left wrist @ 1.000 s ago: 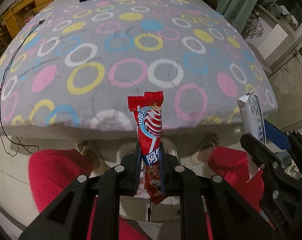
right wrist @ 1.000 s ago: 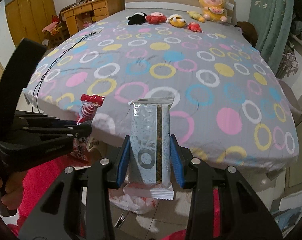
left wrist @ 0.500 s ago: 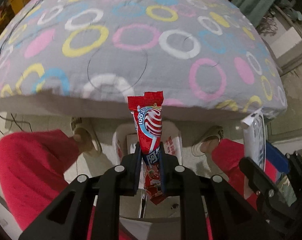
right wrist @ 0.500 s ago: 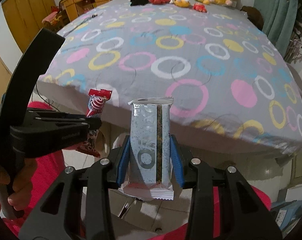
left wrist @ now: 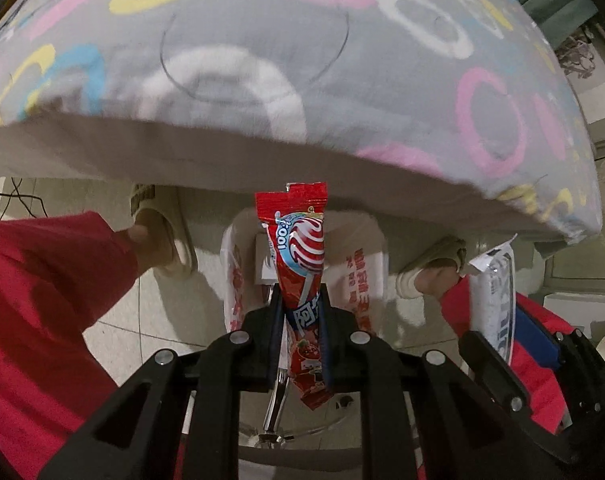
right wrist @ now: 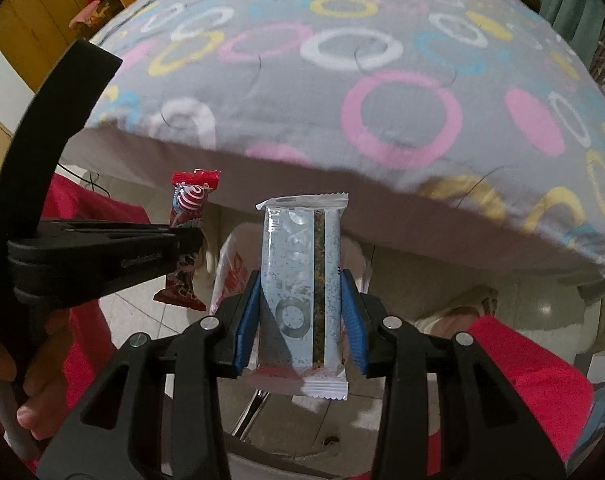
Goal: Collect trash
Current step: 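Carry the red candy stick and silver wrapper down over the plastic bag with both tools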
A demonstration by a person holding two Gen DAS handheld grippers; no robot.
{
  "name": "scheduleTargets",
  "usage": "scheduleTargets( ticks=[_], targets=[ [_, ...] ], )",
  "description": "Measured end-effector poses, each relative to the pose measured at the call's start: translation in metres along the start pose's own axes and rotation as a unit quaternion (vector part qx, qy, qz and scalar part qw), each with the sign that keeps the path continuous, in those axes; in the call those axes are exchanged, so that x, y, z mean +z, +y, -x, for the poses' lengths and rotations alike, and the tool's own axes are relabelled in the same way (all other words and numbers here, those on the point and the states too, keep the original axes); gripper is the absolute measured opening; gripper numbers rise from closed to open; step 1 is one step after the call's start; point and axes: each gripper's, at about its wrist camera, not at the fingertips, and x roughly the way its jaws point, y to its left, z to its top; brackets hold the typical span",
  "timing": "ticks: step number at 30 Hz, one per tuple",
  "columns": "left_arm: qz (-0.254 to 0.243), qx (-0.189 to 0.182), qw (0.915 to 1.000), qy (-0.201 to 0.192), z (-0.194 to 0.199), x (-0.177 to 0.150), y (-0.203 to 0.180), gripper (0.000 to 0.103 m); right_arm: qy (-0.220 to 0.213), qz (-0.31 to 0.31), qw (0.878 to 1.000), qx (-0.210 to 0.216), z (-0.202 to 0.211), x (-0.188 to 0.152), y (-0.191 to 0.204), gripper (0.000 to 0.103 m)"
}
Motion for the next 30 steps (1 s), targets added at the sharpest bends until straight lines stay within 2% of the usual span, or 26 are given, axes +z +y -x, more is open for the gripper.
scheduleTargets(
  ticks=[15,30],
  targets=[
    [0.024,0.009,0.9969,0.075,-0.067,-0.003,0.005,0.016,0.083,-0.036,0.996,0.011,-0.078,-0.011,-0.014,0.038],
    [0.066,0.01,0.9864,0.15,-0.13,0.003,0.014,0.016,0.157,-0.059,0.986,0.015,-0.141,-0.023,-0.016,0.038]
  ],
)
